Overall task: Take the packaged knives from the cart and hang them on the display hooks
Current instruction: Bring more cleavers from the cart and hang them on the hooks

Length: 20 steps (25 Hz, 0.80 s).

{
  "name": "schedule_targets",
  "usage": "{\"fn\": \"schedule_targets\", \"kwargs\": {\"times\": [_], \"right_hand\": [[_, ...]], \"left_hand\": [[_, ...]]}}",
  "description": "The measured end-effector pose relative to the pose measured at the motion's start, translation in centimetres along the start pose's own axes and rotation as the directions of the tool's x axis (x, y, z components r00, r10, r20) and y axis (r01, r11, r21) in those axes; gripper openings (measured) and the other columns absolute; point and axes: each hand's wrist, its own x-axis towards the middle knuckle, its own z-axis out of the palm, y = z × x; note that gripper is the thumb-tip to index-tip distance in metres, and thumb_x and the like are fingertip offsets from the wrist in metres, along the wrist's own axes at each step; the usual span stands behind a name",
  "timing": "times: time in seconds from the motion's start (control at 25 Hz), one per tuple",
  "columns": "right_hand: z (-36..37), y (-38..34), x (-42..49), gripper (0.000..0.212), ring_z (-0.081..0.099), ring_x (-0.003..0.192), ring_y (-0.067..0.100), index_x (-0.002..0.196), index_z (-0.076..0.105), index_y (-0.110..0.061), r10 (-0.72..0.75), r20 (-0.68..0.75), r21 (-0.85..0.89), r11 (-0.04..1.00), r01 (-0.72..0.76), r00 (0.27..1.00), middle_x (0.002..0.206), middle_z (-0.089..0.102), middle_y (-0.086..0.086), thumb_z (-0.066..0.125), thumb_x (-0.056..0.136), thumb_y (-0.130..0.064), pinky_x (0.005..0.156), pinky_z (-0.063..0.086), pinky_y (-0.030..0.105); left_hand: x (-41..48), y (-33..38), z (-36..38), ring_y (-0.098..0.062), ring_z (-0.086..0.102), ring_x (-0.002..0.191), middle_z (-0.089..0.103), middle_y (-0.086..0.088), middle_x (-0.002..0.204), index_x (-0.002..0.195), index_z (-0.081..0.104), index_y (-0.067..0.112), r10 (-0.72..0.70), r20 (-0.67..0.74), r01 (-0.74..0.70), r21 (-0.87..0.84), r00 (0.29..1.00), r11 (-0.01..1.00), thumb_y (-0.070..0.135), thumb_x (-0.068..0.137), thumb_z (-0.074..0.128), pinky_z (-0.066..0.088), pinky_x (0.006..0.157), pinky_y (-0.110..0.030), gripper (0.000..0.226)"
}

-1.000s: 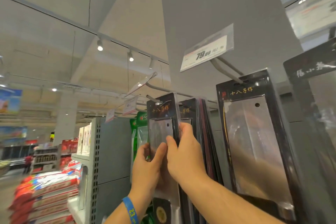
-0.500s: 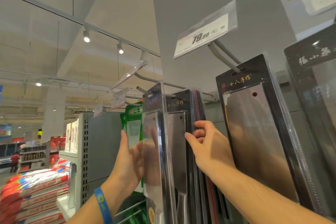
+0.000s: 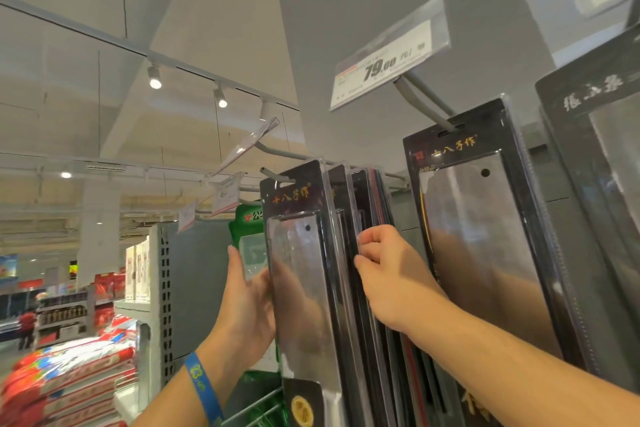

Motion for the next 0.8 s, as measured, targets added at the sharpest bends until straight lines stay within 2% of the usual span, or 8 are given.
{"fn": "schedule_targets", "kwargs": {"times": [0.12, 0.2, 0.32, 0.44, 0.56, 0.64, 0.72, 0.8], "right_hand": [[-0.3, 0.2, -0.1, 0.018, 0.051, 0.061, 0.002, 0.099, 0.047, -0.034, -0.034, 0.053, 0.038, 0.999, 0.032, 0.998, 0.106, 0.064, -0.012, 0.052, 0.105, -0.018, 0.043, 0.037, 0.012], [-0.2, 0.0, -0.3, 0.019, 0.05, 0.059, 0.004, 0.099, 0.047, -0.034, -0.036, 0.061, 0.055, 0.998, 0.032, 0.998, 0.107, 0.066, -0.008, 0.052, 0.105, -0.017, 0.042, 0.037, 0.012], [-0.1, 0.2, -0.5, 0.018, 0.054, 0.066, 0.006, 0.101, 0.046, -0.034, -0.045, 0.071, 0.037, 0.998, 0.043, 0.996, 0.108, 0.066, -0.009, 0.051, 0.106, -0.018, 0.048, 0.041, 0.016], [-0.5, 0.4, -0.8, 0.015, 0.061, 0.066, 0.001, 0.106, 0.046, -0.038, -0.072, 0.097, 0.003, 0.997, 0.072, 0.993, 0.107, 0.066, -0.015, 0.05, 0.106, -0.023, 0.051, 0.045, 0.013], [-1.5, 0.4, -0.9, 0.012, 0.059, 0.085, -0.019, 0.109, 0.049, -0.044, -0.099, 0.113, -0.051, 0.993, 0.105, 0.989, 0.107, 0.064, -0.025, 0.056, 0.103, -0.038, 0.061, 0.045, 0.005], [-1.8, 0.2, -0.7, 0.019, 0.059, 0.094, -0.017, 0.116, 0.051, -0.047, -0.101, 0.115, -0.032, 0.994, 0.106, 0.988, 0.109, 0.063, -0.026, 0.059, 0.099, -0.049, 0.074, 0.05, 0.011], [-1.7, -0.2, -0.4, 0.032, 0.062, 0.096, -0.008, 0.132, 0.048, -0.045, -0.104, 0.131, -0.01, 0.994, 0.106, 0.986, 0.116, 0.06, -0.027, 0.057, 0.101, -0.045, 0.083, 0.052, 0.016], [-1.1, -0.5, -0.1, 0.042, 0.061, 0.103, -0.005, 0.146, 0.042, -0.038, -0.092, 0.175, -0.012, 0.995, 0.095, 0.98, 0.133, 0.055, -0.022, 0.053, 0.106, -0.03, 0.084, 0.052, 0.017]], "left_hand": [[-0.2, 0.2, -0.7, -0.025, 0.068, 0.112, 0.07, -0.013, 0.123, 0.118, 0.07, 0.012, 0.027, 0.065, -0.025, -0.027, 0.998, 0.999, 0.089, 0.073, 0.03, 0.047, 0.093, -0.045, 0.098], [-0.2, 0.3, -1.1, -0.027, 0.066, 0.115, 0.067, -0.014, 0.127, 0.121, 0.07, 0.012, 0.05, 0.089, -0.044, -0.059, 0.995, 0.997, 0.089, 0.073, 0.031, 0.047, 0.094, -0.048, 0.099], [-0.1, 0.1, -1.5, -0.026, 0.065, 0.117, 0.066, -0.013, 0.129, 0.124, 0.069, 0.012, 0.065, 0.108, -0.059, -0.059, 0.992, 0.997, 0.089, 0.075, 0.03, 0.048, 0.092, -0.049, 0.1], [-0.1, 0.2, -1.6, -0.025, 0.063, 0.121, 0.064, -0.011, 0.133, 0.122, 0.071, 0.015, 0.075, 0.143, -0.069, -0.047, 0.987, 0.997, 0.09, 0.076, 0.027, 0.049, 0.092, -0.05, 0.098], [0.2, 0.5, -1.4, -0.026, 0.062, 0.121, 0.064, -0.009, 0.133, 0.124, 0.07, 0.017, 0.046, 0.16, -0.043, -0.02, 0.986, 0.999, 0.09, 0.075, 0.026, 0.048, 0.091, -0.046, 0.098], [0.6, 0.6, -1.0, -0.024, 0.064, 0.113, 0.067, -0.008, 0.128, 0.127, 0.068, 0.015, 0.03, 0.137, -0.032, 0.01, 0.99, 0.999, 0.09, 0.076, 0.026, 0.048, 0.087, -0.044, 0.1], [1.0, 0.7, -0.6, -0.024, 0.064, 0.107, 0.07, -0.011, 0.121, 0.128, 0.066, 0.011, 0.023, 0.106, -0.025, 0.023, 0.994, 0.999, 0.088, 0.079, 0.026, 0.047, 0.089, -0.045, 0.1], [1.2, 0.7, -0.1, -0.029, 0.062, 0.116, 0.069, -0.015, 0.121, 0.129, 0.064, 0.006, 0.022, 0.083, -0.023, 0.004, 0.996, 1.0, 0.087, 0.081, 0.027, 0.044, 0.101, -0.049, 0.101]]}}
